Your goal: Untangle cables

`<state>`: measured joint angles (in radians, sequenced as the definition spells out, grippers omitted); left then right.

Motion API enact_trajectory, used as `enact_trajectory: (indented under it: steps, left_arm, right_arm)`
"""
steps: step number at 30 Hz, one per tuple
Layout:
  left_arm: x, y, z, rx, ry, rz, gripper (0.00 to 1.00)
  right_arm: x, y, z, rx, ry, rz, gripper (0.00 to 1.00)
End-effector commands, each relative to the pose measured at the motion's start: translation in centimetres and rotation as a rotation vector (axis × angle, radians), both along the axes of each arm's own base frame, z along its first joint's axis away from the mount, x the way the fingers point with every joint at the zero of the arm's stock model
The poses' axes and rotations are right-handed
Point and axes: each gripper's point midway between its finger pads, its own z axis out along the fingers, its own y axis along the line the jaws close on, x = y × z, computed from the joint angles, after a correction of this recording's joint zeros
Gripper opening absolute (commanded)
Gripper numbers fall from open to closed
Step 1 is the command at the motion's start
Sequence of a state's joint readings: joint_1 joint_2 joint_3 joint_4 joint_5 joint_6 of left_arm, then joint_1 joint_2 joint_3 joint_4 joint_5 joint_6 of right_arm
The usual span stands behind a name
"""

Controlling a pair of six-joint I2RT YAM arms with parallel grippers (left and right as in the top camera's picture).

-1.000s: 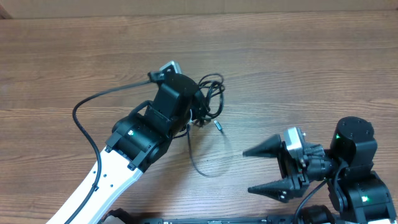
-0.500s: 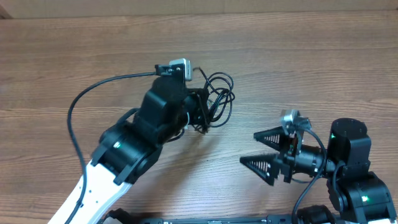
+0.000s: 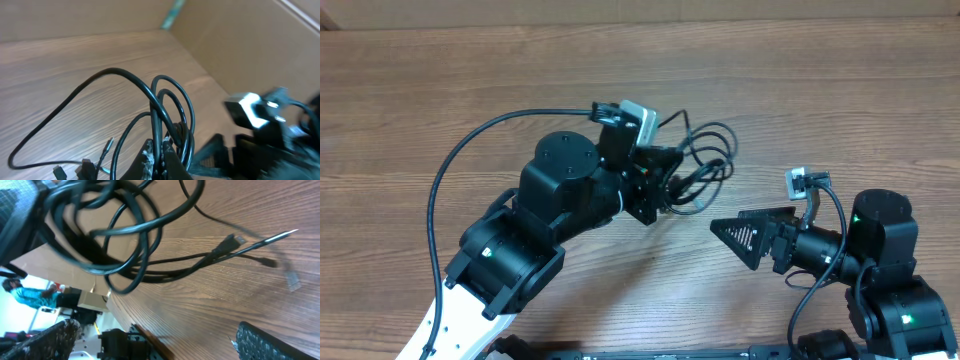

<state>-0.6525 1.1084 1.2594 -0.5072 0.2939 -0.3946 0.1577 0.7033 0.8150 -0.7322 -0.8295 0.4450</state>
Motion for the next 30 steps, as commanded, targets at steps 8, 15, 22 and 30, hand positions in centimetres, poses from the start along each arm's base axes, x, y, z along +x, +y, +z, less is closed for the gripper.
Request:
enact_trajectory:
  steps: [8,15,22,30]
  left_arm:
    - [-2.6,-1.4,2.6,-0.077,-0.055,-0.171,0.04]
    - [-4.3,-2.5,4.4,-0.143,-0.094,-0.296,0.04]
    - [-4.3,-2.6,4.5,-0.147,-0.097,-0.304,0.04]
    - [-3.9,-3.0,3.8,-0.135,-0.078,-0.302,0.04]
  right_arm:
    - [0.4,0.3,2.4,0.055,-0.065,0.003,1.0]
    - [0.9,0.4,3.7,0.067,-0.138,0.005,0.97]
    - [1.0,0.4,3.8,0.067,-0.143,0.006,0.53]
    - [1.0,0.5,3.9,0.069,-0.149,0.009,0.04]
